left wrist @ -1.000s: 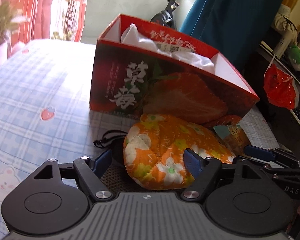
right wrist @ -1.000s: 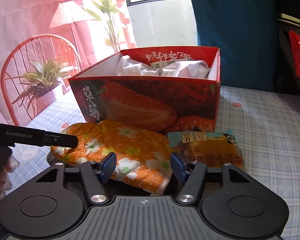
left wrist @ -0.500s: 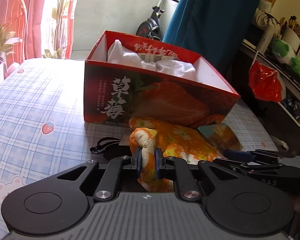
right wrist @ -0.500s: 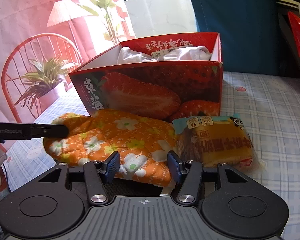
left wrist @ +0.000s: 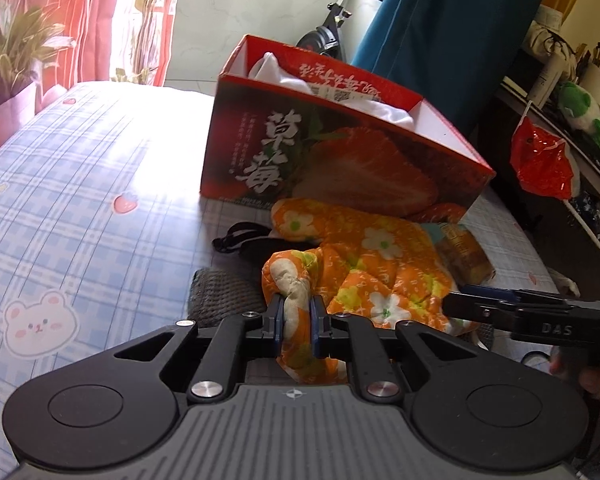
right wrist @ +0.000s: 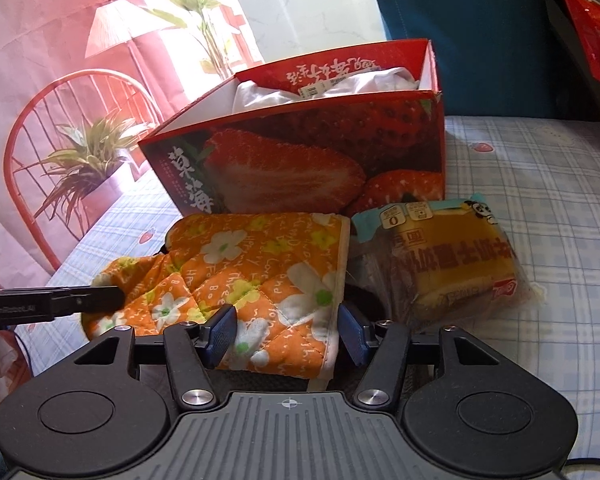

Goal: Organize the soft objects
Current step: 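Close the left gripper on the floral cloth edge while the right gripper closes on it, then lift the orange floral cloth with both grippers over the red box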

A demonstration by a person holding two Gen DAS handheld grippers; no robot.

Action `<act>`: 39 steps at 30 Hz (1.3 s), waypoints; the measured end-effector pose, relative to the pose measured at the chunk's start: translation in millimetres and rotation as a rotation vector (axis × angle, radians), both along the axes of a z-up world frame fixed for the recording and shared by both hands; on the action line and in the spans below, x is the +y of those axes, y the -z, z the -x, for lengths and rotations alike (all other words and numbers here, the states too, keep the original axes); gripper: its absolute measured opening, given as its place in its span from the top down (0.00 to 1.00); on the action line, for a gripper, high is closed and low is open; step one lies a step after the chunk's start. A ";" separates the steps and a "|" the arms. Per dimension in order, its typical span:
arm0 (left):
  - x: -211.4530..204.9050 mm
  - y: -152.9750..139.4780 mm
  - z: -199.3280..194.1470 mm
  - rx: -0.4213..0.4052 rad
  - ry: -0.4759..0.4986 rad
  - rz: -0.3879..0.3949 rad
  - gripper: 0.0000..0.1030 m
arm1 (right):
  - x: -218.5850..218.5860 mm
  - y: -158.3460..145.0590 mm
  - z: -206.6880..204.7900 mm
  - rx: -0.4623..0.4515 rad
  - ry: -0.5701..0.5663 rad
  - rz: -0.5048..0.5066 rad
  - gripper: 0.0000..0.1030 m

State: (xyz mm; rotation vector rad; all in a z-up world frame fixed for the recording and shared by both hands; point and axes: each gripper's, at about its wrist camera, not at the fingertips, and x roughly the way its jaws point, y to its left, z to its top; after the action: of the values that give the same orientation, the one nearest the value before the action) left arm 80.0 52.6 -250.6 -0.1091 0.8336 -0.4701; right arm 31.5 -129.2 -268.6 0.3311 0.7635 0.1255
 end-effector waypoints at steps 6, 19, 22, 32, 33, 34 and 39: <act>5.6 15.7 -8.5 0.035 -0.022 -0.025 0.86 | 3.7 2.5 -1.4 0.020 -0.001 0.010 0.47; 4.8 34.0 -17.8 0.056 -0.007 -0.035 0.85 | 4.0 7.4 -27.1 0.019 -0.016 -0.006 0.44; 5.3 35.4 -17.6 0.060 -0.007 -0.031 0.84 | 4.5 9.1 -34.7 0.016 -0.022 -0.019 0.44; 4.4 35.7 -17.1 0.062 -0.012 -0.030 0.84 | 23.2 -4.8 -32.3 -0.035 -0.065 0.085 0.78; 3.9 35.3 -16.7 0.060 -0.012 -0.032 0.84 | 23.8 -8.0 -29.3 -0.043 -0.064 0.096 0.86; 3.4 34.7 -16.2 0.058 -0.012 -0.035 0.84 | 24.1 -10.9 -26.2 -0.051 -0.064 0.103 0.91; 1.9 31.5 -14.1 0.052 -0.012 -0.046 0.84 | 22.9 -19.2 -12.1 -0.062 -0.091 0.106 0.93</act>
State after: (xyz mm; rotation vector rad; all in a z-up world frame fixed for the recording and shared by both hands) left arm 94.0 54.5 -282.1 -0.0841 0.8938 -0.4386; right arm 43.6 -106.3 -249.4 0.1915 0.7209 0.1793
